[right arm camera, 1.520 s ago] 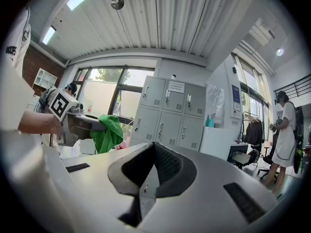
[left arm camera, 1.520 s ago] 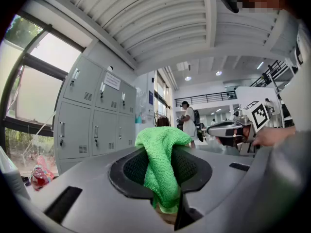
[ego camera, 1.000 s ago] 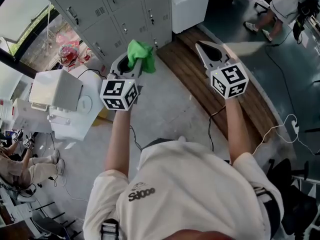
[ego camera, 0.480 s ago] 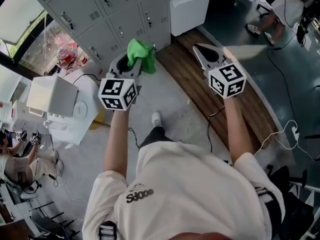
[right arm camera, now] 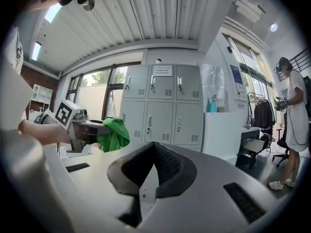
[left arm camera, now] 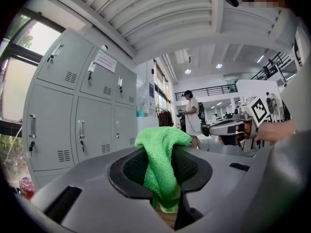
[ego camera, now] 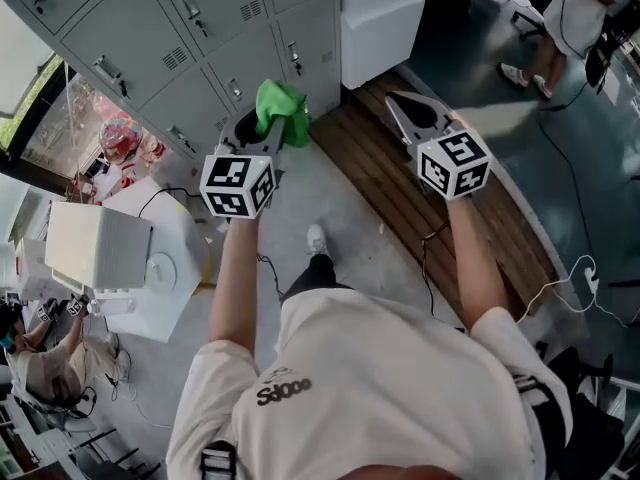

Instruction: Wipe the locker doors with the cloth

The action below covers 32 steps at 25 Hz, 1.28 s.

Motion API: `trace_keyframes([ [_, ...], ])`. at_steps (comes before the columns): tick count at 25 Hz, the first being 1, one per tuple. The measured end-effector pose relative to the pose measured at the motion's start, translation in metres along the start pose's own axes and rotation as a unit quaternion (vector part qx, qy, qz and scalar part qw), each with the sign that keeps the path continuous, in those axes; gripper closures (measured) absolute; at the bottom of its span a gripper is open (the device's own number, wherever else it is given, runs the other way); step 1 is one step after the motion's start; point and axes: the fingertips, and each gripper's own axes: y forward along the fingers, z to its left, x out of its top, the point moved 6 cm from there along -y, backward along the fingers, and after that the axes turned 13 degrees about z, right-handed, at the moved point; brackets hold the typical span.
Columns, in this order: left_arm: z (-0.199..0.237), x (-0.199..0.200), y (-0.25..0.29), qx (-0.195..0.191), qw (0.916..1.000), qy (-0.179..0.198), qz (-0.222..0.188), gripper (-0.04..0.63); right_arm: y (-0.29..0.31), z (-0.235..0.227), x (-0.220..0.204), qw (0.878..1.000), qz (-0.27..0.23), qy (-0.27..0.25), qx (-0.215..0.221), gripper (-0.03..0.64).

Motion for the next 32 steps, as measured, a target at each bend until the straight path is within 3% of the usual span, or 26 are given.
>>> trace_keyframes([
  [13,0.156,0.036,0.161,-0.027,0.9996,0.002,0.013,0.485,0.176,-0.095,0.067,0.999,-0.013,0.008,-0.037,0.607],
  [23,0.219,0.014,0.251,-0.025,0.9984,-0.032,0.041,0.485,0.267,-0.159,0.052,0.998,0.031,0.02,-0.049,0.607],
  [32,0.267,-0.031,0.357,0.029,0.9918,-0.093,0.083,0.485,0.362,-0.23,0.024,0.999,0.032,0.043,0.005,0.607],
])
